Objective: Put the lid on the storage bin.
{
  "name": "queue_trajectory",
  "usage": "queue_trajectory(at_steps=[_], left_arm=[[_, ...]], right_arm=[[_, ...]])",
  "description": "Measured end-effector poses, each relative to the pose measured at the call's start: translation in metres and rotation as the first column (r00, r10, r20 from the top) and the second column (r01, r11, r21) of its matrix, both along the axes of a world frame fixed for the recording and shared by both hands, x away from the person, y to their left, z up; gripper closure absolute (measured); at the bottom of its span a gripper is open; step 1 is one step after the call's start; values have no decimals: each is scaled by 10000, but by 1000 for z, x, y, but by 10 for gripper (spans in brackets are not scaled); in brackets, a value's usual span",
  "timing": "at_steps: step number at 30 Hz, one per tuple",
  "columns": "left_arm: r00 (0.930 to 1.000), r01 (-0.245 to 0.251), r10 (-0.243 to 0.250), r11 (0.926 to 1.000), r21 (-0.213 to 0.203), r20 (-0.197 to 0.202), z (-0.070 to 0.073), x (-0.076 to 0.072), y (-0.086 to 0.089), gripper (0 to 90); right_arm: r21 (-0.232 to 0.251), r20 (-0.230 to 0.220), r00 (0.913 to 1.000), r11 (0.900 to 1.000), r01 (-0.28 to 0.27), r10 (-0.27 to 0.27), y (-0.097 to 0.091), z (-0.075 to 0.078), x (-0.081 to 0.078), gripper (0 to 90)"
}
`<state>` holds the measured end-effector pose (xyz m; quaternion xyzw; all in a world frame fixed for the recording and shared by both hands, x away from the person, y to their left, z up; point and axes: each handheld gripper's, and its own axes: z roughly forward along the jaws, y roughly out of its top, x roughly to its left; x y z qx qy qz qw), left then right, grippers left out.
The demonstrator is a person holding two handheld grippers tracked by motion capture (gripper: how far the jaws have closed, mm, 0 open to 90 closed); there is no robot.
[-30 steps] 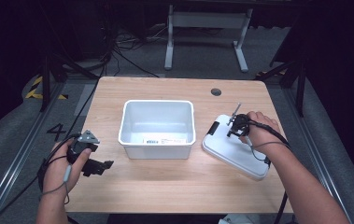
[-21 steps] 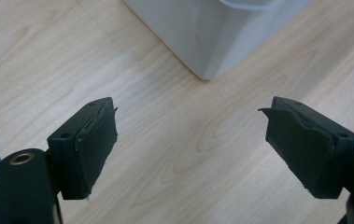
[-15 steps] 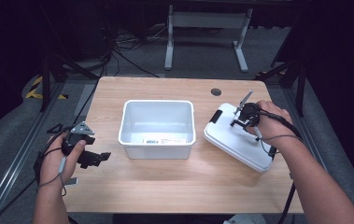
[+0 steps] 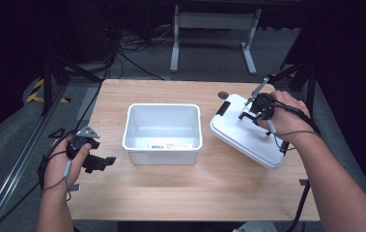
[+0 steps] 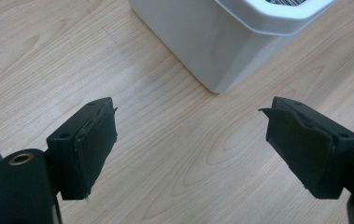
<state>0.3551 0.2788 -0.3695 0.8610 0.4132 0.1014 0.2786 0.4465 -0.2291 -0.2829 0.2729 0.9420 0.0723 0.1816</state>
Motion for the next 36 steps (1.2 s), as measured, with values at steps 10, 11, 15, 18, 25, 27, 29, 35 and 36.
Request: queue_trajectory(at_steps=[10, 11, 15, 18, 25, 27, 29, 35, 36], left_arm=[[9998, 174, -172, 9993, 326, -66, -4, 4, -8, 169], [9997, 121, -116, 9996, 248, -211, -4, 3, -10, 170], [9999, 43, -41, 9998, 183, -111, -3, 1, -7, 170], [9999, 44, -42, 9998, 183, -121, -3, 0, -6, 169], [9999, 12, -11, 9999, 138, -135, -4, -8, -3, 170], [10000, -60, 59, 9998, 210, 24, -4, -11, 1, 170], [9999, -132, 132, 9998, 142, 6, -4, -14, 5, 170], [9989, -450, 451, 9990, 81, -88, -5, -25, 12, 170], [9988, -472, 472, 9989, 80, -101, -5, -26, 14, 170]], right_arm=[[149, 356, 9988, 9993, -351, 345, 8, 26, -2, 853], [155, 362, 9986, 9991, -401, 396, 8, 28, -2, 853], [182, 472, 9975, 9984, -538, 529, 14, 37, -5, 853], [154, 504, 9965, 9976, -677, 668, 17, 41, -7, 853], [275, 697, 9904, 9922, -1216, 1194, 35, 56, -9, 853], [241, 736, 9871, 9892, -1446, 1425, 41, 59, -9, 853], [280, 802, 9839, 9863, -1624, 1597, 48, 62, -9, 853], [270, 757, 9745, 9765, -2139, 2114, 70, 66, -7, 853], [278, 773, 9721, 9742, -2239, 2212, 75, 66, -6, 853]])
